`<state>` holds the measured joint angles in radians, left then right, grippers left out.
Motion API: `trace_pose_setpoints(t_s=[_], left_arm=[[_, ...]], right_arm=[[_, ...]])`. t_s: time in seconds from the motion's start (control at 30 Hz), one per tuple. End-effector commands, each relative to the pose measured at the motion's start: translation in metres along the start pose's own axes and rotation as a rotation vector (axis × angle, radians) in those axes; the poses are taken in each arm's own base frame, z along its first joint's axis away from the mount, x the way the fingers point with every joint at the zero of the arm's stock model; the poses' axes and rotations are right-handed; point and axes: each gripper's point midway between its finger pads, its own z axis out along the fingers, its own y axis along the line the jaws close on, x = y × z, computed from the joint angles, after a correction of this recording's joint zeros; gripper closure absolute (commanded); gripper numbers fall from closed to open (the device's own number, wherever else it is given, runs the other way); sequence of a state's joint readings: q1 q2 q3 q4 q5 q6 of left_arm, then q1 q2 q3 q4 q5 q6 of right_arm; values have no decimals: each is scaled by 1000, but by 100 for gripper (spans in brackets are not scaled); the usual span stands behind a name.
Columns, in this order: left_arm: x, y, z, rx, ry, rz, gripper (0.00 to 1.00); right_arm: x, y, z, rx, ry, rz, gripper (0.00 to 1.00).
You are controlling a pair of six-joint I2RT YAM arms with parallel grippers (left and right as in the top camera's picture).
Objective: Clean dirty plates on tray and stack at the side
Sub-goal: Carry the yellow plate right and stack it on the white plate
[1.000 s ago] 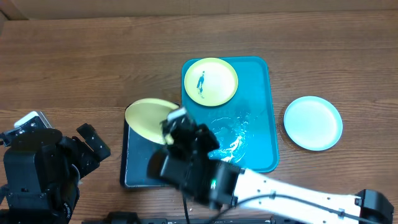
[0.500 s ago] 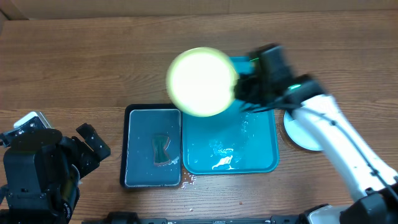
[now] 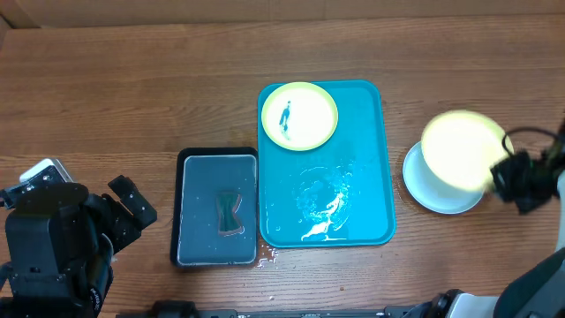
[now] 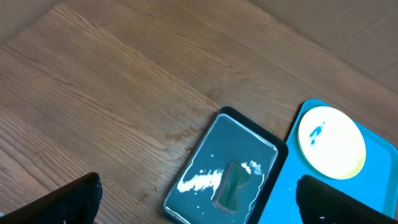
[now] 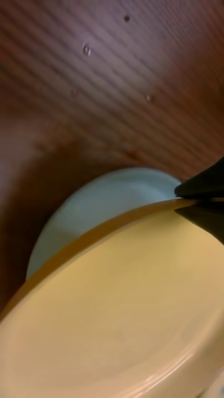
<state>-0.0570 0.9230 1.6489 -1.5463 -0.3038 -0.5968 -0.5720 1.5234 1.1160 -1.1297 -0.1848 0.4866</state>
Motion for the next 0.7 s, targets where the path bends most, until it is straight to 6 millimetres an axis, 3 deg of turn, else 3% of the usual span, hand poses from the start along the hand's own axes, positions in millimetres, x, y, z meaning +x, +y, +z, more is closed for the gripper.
trace_pose_setpoints(t_s=[0.0, 0.13, 0.37, 0.5, 0.67], left_arm=[[-4, 3, -1, -16, -19, -15, 0], [-4, 3, -1, -16, -19, -15, 0], [-4, 3, -1, -16, -19, -15, 0], [-4, 3, -1, -16, -19, -15, 0], [-4, 3, -1, -16, -19, -15, 0]], right_arm=[[13, -30, 30, 8, 60, 20, 96], [27, -9, 37, -117, 111, -112, 92], [44, 38, 8, -171, 108, -341, 44], [61, 85, -27, -228, 50, -510, 44], [113, 152, -51, -339, -4, -791, 49]])
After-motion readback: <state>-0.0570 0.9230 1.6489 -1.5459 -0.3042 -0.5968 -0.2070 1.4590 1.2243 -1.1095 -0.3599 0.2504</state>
